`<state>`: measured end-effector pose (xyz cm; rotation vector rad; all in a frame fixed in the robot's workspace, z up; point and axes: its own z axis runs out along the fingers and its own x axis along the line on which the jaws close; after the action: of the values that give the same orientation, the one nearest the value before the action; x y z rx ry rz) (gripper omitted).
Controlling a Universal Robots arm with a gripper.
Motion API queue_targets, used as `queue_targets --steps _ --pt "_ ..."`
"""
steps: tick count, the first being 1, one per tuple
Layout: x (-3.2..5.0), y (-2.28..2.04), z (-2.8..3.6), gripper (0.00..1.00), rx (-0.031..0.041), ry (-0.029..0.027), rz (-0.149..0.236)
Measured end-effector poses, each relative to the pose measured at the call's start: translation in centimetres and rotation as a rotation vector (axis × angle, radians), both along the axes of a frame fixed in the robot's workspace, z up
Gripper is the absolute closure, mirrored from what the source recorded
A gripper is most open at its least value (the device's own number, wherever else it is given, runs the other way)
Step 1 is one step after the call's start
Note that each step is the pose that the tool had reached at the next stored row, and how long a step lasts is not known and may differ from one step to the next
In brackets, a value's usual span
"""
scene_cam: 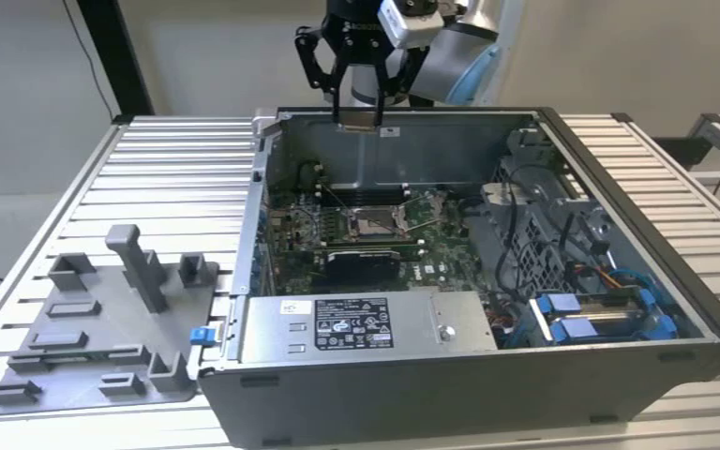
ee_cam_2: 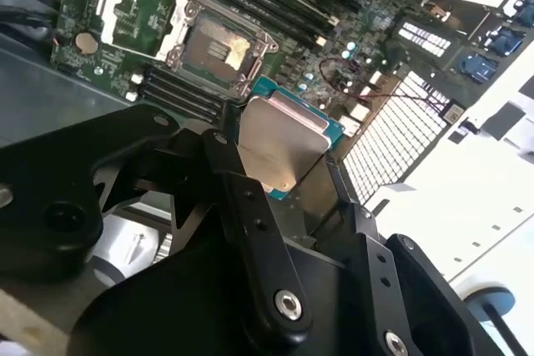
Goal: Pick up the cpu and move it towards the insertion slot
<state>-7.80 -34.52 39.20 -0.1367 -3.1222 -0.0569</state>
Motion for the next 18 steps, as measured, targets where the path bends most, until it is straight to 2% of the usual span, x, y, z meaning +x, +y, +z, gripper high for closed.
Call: queue_targets --steps 8,18 --pt "0.0 0.0 0.0 1.0 0.0 0.0 -0.106" --pt "0.0 0.0 0.0 1.0 0.0 0.0001 -0.258"
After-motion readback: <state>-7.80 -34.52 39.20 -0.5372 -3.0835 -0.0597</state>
